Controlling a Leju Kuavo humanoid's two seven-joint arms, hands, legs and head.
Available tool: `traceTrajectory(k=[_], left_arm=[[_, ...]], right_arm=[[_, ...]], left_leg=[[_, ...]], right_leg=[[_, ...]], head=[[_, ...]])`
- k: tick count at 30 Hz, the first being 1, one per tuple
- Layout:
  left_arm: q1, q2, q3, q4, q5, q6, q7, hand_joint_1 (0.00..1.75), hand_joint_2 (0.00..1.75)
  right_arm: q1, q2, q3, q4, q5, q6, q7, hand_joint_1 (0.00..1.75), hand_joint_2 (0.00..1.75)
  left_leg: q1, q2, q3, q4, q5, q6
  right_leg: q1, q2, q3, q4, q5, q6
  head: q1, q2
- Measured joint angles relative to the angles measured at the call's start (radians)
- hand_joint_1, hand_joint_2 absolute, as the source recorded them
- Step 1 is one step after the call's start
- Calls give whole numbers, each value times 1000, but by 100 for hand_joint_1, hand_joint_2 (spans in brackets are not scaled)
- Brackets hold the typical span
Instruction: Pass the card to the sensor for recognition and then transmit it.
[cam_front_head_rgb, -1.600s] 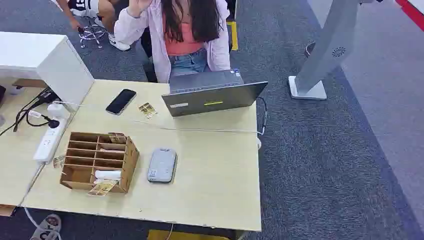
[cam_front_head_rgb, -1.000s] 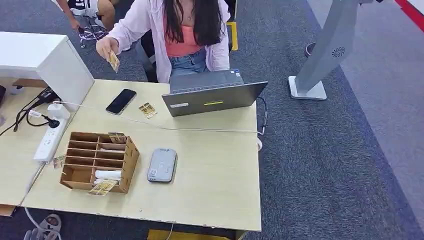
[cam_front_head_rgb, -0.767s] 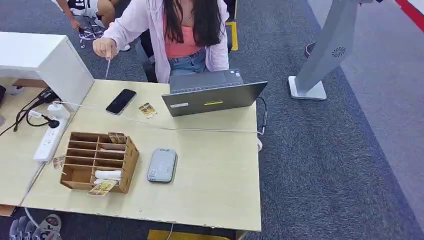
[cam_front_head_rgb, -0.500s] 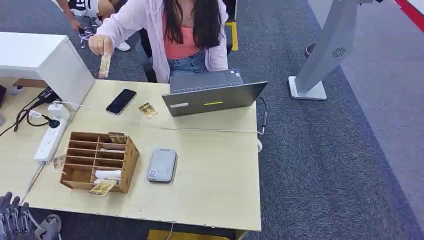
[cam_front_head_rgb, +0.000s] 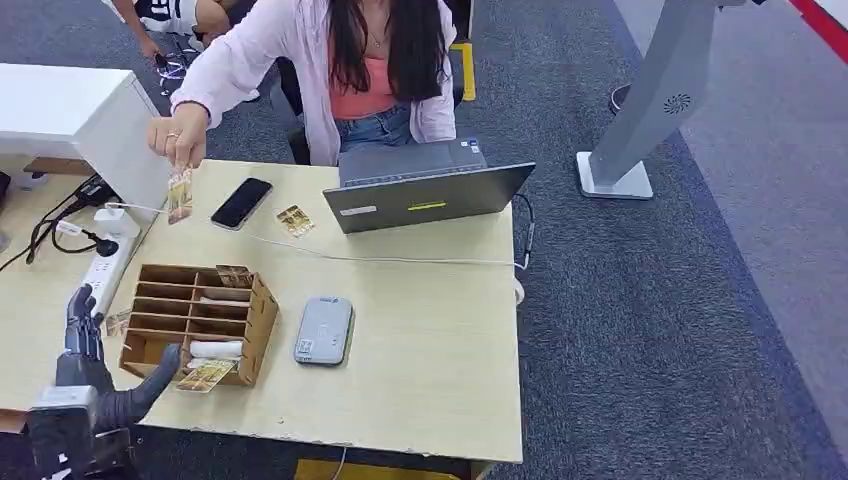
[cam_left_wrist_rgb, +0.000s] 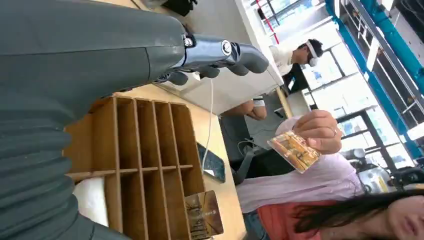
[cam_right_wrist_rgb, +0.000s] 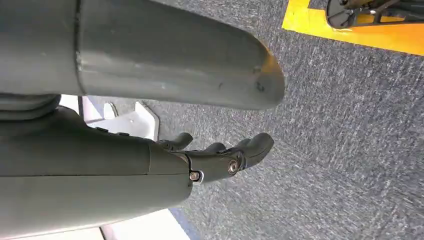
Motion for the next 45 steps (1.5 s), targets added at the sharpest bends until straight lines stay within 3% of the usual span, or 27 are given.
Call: traceTrajectory(k=[45], left_arm=[[-897, 225, -404, 879, -902, 504, 359, 0, 175]], right_arm=[[-13, 0, 118, 8, 191, 54, -32, 0, 0]], left_leg=[[0, 0, 0, 1, 2, -1]], right_leg=[[0, 1, 0, 1, 2, -1]], head=[[0, 0]])
